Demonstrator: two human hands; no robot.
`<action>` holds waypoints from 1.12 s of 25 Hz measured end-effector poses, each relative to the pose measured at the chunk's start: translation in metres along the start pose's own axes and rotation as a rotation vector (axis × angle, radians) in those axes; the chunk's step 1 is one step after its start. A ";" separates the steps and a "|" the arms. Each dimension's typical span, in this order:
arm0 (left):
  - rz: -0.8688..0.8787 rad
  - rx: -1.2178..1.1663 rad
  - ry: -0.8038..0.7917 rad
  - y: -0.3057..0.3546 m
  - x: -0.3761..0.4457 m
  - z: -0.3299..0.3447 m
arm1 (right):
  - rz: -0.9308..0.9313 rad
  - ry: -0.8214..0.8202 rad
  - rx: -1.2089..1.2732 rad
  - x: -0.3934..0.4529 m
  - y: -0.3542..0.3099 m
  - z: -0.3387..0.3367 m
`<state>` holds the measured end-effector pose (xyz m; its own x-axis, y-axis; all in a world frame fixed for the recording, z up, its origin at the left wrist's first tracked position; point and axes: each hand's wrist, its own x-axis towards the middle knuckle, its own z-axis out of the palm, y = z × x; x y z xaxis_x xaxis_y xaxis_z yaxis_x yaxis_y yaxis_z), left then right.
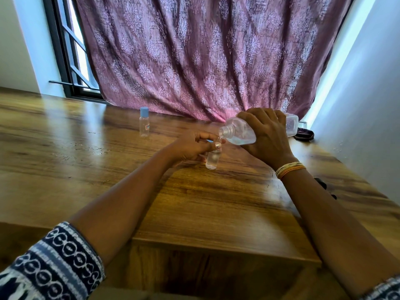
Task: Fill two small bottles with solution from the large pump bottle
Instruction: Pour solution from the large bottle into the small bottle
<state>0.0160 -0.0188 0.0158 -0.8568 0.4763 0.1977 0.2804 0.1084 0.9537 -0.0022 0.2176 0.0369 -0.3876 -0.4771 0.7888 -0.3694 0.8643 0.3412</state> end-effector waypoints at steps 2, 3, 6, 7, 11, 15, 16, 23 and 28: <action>0.003 -0.012 0.000 -0.001 0.000 0.000 | 0.001 0.002 -0.003 0.000 -0.001 0.000; 0.004 -0.017 0.002 -0.002 0.001 0.000 | 0.002 0.002 -0.003 0.000 -0.001 0.000; 0.011 -0.007 0.000 -0.005 0.003 -0.001 | 0.008 0.000 0.005 -0.001 -0.002 -0.001; 0.010 -0.005 0.000 -0.006 0.003 -0.002 | 0.008 0.002 0.005 -0.001 -0.002 -0.001; 0.004 -0.007 0.001 -0.006 0.003 -0.003 | 0.001 0.001 0.007 0.001 -0.002 -0.001; -0.011 0.010 0.033 -0.005 0.004 -0.001 | 0.003 -0.007 0.019 0.000 -0.003 -0.001; -0.014 0.009 0.031 -0.005 0.003 -0.001 | 0.006 -0.008 0.021 -0.001 -0.004 -0.001; -0.022 0.001 0.011 0.001 0.000 0.000 | 0.029 -0.037 0.035 0.000 -0.006 -0.003; -0.044 -0.011 0.020 0.000 -0.001 0.000 | 0.106 -0.069 0.155 0.001 -0.011 -0.008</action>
<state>0.0168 -0.0192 0.0156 -0.8769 0.4533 0.1599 0.2375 0.1193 0.9640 0.0084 0.2085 0.0379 -0.4864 -0.3995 0.7770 -0.4473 0.8778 0.1713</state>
